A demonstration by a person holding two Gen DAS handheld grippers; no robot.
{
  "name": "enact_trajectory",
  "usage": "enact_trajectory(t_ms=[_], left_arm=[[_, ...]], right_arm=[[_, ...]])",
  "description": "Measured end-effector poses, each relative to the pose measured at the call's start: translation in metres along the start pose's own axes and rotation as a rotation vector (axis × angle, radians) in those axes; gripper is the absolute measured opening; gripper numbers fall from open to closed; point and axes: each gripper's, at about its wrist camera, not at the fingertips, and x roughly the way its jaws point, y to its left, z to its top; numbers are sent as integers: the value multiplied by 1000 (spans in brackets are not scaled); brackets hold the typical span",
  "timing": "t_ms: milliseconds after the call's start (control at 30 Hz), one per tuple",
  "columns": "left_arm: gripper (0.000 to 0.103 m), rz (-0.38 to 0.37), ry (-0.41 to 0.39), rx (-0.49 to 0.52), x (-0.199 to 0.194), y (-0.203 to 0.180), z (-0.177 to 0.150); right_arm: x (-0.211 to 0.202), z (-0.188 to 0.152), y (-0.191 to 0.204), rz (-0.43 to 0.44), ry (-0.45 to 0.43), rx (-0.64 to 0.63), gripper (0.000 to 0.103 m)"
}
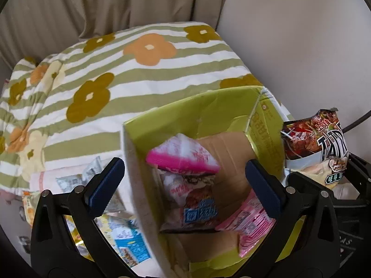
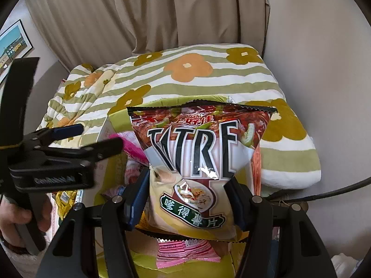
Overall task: Organize snacks
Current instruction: 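Carry both bags into the cardboard box and open both grippers, then withdraw both tools from the box toward the remaining snacks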
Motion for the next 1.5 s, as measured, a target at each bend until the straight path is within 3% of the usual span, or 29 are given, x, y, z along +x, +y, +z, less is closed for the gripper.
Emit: enact_trajectory(t_ms=[167, 533, 567, 667, 700, 933, 1200, 1500], left_arm=[[103, -30, 3, -59, -8, 16, -12], [103, 3, 21, -66, -6, 27, -26], [103, -1, 23, -74, -5, 30, -26], [103, -8, 25, -90, -5, 34, -29], [103, -8, 25, -94, -5, 35, -29], [103, -4, 13, -120, -16, 37, -40], [103, 35, -63, -137, -58, 35, -58], [103, 127, -162, -240, -121, 53, -98]], right_arm=[[5, -5, -2, -9, 25, 14, 57], [36, 7, 2, -7, 63, -14, 61], [37, 8, 4, -8, 60, -21, 66], [38, 6, 8, -6, 39, -43, 100], [37, 4, 8, -11, 29, -49, 102], [23, -7, 5, 10, -8, -47, 102], [-12, -15, 7, 29, -70, -59, 102], [-45, -16, 25, 140, -112, -130, 102]])
